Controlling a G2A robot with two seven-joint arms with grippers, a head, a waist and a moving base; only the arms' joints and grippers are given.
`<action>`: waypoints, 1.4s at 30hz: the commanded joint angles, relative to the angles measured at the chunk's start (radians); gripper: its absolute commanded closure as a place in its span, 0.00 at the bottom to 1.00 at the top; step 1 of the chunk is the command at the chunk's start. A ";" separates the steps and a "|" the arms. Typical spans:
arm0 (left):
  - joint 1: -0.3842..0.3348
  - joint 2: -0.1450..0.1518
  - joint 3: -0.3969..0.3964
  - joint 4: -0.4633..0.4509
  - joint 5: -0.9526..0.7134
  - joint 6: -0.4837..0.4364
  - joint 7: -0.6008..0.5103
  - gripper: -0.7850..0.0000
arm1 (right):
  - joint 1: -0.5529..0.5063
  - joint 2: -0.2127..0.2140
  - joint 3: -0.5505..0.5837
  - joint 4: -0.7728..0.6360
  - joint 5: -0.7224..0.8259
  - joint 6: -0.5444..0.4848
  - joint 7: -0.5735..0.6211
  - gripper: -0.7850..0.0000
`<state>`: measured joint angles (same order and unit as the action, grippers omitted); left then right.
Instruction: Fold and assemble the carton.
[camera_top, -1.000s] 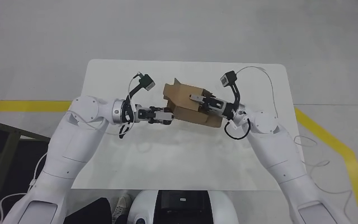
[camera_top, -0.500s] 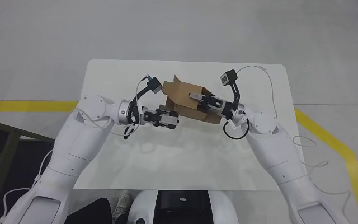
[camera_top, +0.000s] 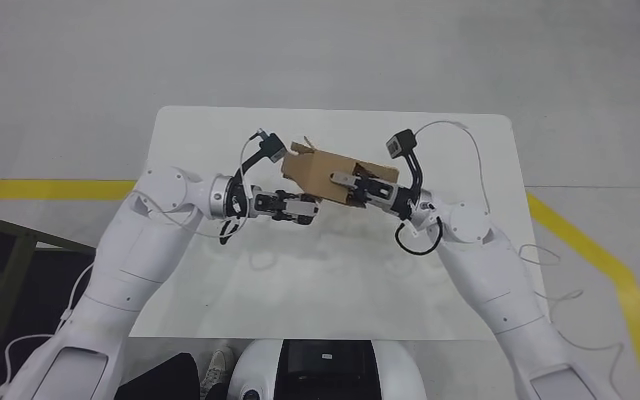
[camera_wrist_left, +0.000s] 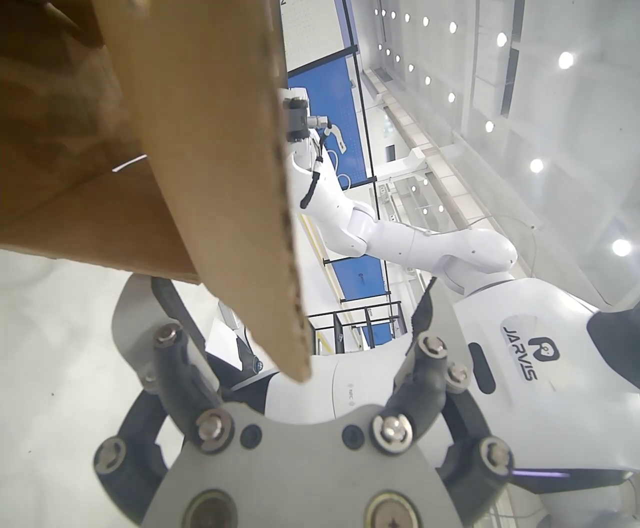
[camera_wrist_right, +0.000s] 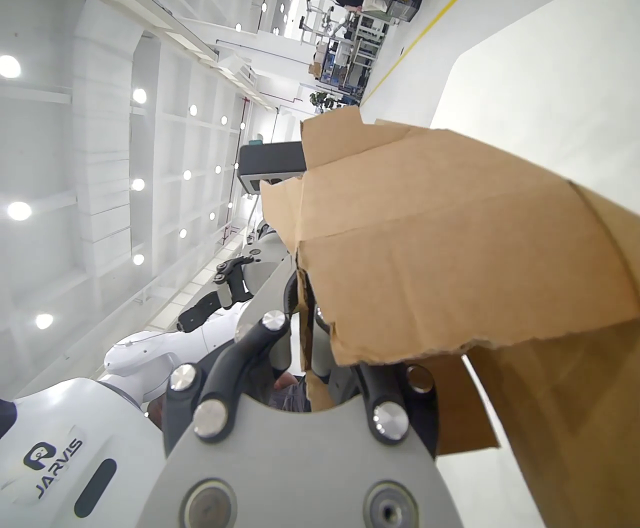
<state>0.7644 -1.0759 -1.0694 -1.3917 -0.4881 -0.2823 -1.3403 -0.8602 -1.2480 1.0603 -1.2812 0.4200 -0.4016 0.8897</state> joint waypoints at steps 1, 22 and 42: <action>0.003 0.001 -0.004 -0.003 0.001 0.000 0.001 0.00 | 0.000 -0.001 -0.003 0.000 0.001 0.002 0.001 1.00; 0.021 0.009 -0.021 -0.019 0.005 0.000 0.006 0.00 | 0.009 -0.009 -0.005 0.023 0.004 0.007 0.009 1.00; 0.070 0.036 -0.118 -0.007 0.054 -0.016 0.063 0.00 | -0.022 0.024 0.126 0.013 0.063 0.060 0.107 1.00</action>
<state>0.8322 -1.0415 -1.1849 -1.4010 -0.4424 -0.2974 -1.2830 -0.8811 -1.2252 1.1819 -1.2657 0.4770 -0.3451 0.9877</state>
